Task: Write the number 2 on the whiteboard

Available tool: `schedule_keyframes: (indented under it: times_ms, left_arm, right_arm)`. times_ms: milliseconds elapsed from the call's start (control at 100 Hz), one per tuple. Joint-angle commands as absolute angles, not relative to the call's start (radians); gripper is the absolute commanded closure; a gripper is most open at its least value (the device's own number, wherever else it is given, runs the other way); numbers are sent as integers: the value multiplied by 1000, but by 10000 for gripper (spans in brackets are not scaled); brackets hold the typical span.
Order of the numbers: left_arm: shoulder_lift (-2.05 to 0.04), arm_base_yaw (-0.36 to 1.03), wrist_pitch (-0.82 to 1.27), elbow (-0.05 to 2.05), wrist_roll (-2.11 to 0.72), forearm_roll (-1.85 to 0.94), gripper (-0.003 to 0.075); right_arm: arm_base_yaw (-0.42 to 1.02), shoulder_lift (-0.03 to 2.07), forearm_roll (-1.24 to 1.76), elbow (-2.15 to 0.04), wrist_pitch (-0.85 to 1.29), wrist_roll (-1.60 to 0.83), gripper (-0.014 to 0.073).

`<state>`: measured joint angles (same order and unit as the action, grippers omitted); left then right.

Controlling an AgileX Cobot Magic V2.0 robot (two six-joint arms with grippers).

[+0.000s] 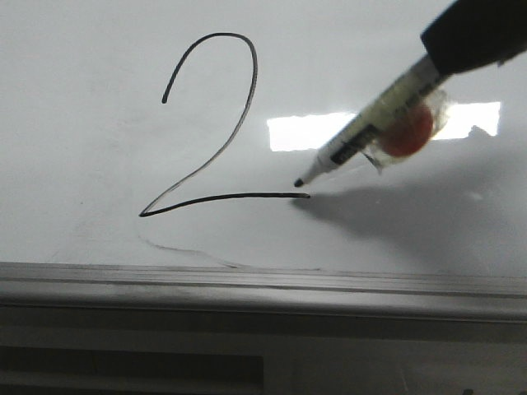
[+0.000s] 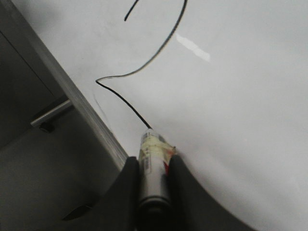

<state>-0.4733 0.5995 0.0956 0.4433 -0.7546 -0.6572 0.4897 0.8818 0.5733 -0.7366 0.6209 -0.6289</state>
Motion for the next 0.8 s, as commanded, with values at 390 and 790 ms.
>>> schedule_keyframes:
  times_ms: [390, 790]
  left_arm:
    - [-672, 711, 231, 473, -828, -761, 263]
    - [-831, 879, 76, 473, -951, -757, 300]
  right_arm:
    - [788, 1149, 456, -1018, 547, -644, 643]
    - [887, 1253, 443, -1134, 553, -644, 643]
